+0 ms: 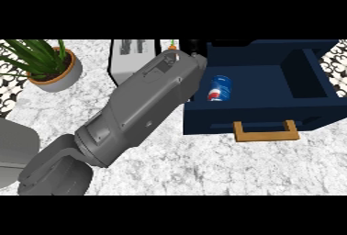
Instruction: Pick up the can, place it into the drawer and close the drawer
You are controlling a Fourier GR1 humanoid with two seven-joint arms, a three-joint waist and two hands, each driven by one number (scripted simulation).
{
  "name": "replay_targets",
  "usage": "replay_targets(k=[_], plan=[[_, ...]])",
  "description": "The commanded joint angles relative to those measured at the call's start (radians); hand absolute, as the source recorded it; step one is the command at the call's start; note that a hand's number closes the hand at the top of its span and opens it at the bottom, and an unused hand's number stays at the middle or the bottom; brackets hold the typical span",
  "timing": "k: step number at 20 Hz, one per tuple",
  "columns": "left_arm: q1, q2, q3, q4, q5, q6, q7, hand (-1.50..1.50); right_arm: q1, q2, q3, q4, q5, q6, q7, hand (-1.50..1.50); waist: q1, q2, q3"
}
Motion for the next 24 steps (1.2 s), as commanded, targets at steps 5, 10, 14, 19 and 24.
replay_targets(k=[5, 10, 14, 19, 24], plan=[[-0.006, 0.007, 0.031, 0.016, -0.009, -0.033, 0.026, -1.5, -0.151, 0.013, 0.265, 0.151, 0.454, -0.113, -0.072, -1.5, 0.044, -0.007, -0.001], [0.011, 0.039, 0.025, 0.003, -0.044, -0.047, 0.059, -1.5, -0.254, 0.017, 0.362, 0.35, 0.636, -0.242, -0.128, -1.5, 0.044, -0.01, -0.001], [-0.007, 0.071, 0.021, -0.07, -0.06, 0.019, 0.145, -1.5, -0.346, -0.035, 0.391, 0.456, 0.716, -0.25, -0.115, -1.5, 0.053, -0.019, -0.001], [0.031, 0.105, 0.031, -0.085, -0.083, 0.007, 0.15, -1.5, -0.468, -0.035, 0.453, 0.727, 0.849, -0.373, -0.19, -1.5, 0.062, -0.013, 0.0], [0.057, 0.149, 0.011, -0.164, -0.11, 0.028, 0.2, -1.5, -0.553, -0.05, 0.52, 0.915, 1.008, -0.43, -0.164, -1.5, 0.071, -0.016, -0.001]])
